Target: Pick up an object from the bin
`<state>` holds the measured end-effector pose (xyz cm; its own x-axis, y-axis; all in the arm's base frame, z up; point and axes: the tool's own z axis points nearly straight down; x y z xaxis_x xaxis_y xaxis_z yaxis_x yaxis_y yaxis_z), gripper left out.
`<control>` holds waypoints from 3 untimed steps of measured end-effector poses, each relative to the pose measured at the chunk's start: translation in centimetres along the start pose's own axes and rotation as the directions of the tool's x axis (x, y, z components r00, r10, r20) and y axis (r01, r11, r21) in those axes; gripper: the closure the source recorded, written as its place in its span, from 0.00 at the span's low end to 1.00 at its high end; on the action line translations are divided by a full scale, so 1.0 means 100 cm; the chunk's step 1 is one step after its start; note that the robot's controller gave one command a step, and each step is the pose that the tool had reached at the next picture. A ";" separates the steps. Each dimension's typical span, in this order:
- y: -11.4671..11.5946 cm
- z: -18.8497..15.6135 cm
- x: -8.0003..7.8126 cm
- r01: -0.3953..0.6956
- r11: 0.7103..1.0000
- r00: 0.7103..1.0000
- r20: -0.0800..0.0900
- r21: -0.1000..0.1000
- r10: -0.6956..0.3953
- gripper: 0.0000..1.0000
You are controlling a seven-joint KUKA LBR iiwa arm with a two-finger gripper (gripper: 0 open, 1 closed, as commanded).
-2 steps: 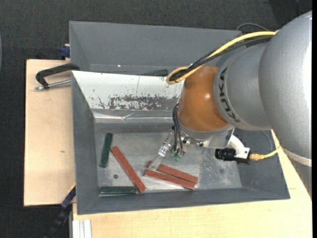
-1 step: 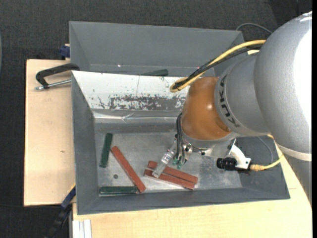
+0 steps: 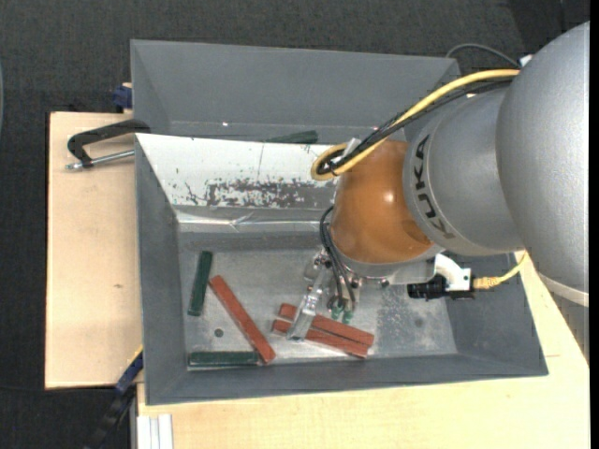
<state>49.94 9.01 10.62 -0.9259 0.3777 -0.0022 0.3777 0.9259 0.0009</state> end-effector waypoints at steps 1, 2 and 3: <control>-0.036 0.012 -0.011 -0.116 0.993 0.993 -0.002 -0.003 0.116 0.00; 0.010 0.035 0.006 0.053 0.999 0.999 0.000 -0.003 -0.053 1.00; 0.010 0.035 0.006 0.053 0.999 0.999 0.000 -0.003 -0.053 1.00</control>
Offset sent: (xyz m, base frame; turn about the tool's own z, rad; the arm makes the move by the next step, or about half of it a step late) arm -0.0027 0.0101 -0.0362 -0.0526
